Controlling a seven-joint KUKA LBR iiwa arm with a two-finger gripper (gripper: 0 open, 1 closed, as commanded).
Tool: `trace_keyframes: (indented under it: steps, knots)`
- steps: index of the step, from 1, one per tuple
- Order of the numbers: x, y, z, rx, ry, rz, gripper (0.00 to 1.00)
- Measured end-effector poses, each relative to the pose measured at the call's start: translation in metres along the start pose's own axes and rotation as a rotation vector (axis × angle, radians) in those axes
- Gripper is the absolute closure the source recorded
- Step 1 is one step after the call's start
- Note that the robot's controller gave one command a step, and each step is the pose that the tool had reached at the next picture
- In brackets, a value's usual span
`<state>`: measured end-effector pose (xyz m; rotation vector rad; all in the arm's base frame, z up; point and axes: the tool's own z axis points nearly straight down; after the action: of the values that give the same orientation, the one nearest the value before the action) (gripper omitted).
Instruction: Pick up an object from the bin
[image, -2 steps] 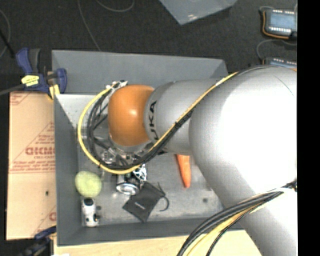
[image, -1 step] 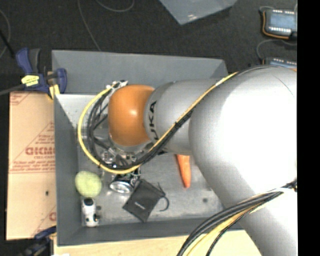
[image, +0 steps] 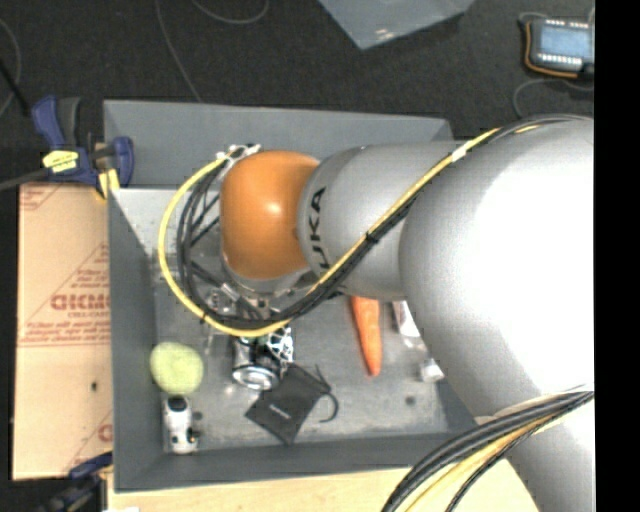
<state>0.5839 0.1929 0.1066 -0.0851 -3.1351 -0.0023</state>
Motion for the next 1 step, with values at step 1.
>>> trace_keyframes:
  steps: [1]
  knots:
    - [-0.007,-0.0163,-0.0634,-0.001,-0.008,-0.08,1.0]
